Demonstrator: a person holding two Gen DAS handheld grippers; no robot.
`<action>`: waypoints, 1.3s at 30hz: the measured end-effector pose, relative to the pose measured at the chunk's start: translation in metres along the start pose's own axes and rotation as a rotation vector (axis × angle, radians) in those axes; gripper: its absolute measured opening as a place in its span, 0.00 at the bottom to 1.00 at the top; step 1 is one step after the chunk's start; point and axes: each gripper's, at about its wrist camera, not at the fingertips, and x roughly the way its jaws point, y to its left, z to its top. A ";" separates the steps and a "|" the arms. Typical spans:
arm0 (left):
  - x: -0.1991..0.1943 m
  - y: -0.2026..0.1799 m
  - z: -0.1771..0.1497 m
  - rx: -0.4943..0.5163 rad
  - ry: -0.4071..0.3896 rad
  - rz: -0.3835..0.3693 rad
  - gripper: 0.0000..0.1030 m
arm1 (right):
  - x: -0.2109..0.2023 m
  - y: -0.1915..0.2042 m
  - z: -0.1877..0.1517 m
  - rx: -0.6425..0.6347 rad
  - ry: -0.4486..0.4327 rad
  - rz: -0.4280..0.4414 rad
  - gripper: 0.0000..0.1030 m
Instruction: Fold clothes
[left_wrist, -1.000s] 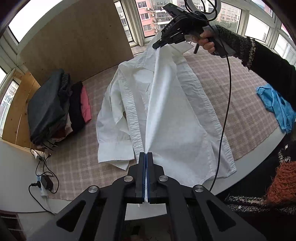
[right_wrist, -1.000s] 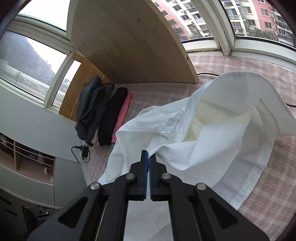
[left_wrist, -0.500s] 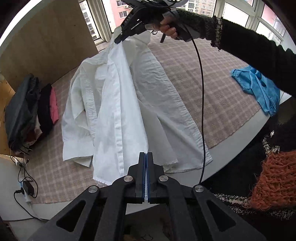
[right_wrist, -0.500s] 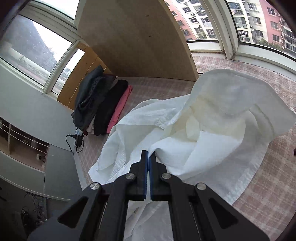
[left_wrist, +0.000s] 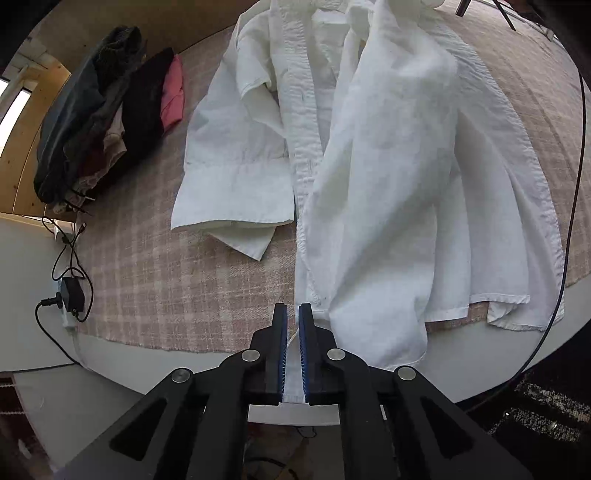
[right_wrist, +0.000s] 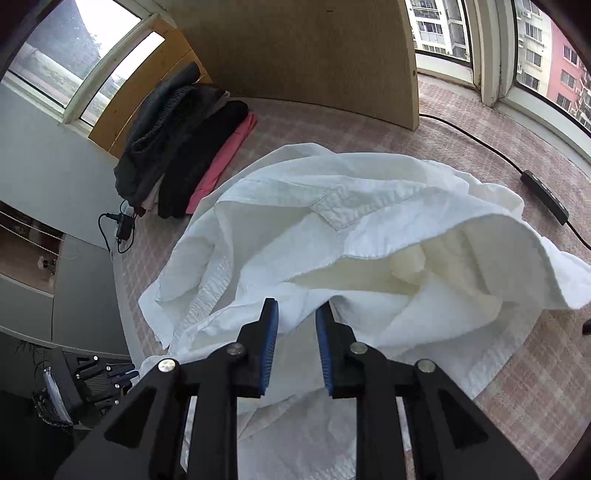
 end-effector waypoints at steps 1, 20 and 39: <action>-0.009 0.000 -0.007 -0.014 -0.019 0.000 0.11 | -0.015 -0.007 -0.009 -0.007 -0.026 0.006 0.48; -0.024 -0.224 0.022 0.183 -0.127 -0.337 0.23 | -0.004 -0.150 -0.010 0.174 -0.096 -0.349 0.53; -0.049 -0.208 0.024 0.098 -0.172 -0.512 0.00 | -0.039 -0.132 -0.012 0.100 -0.080 -0.293 0.04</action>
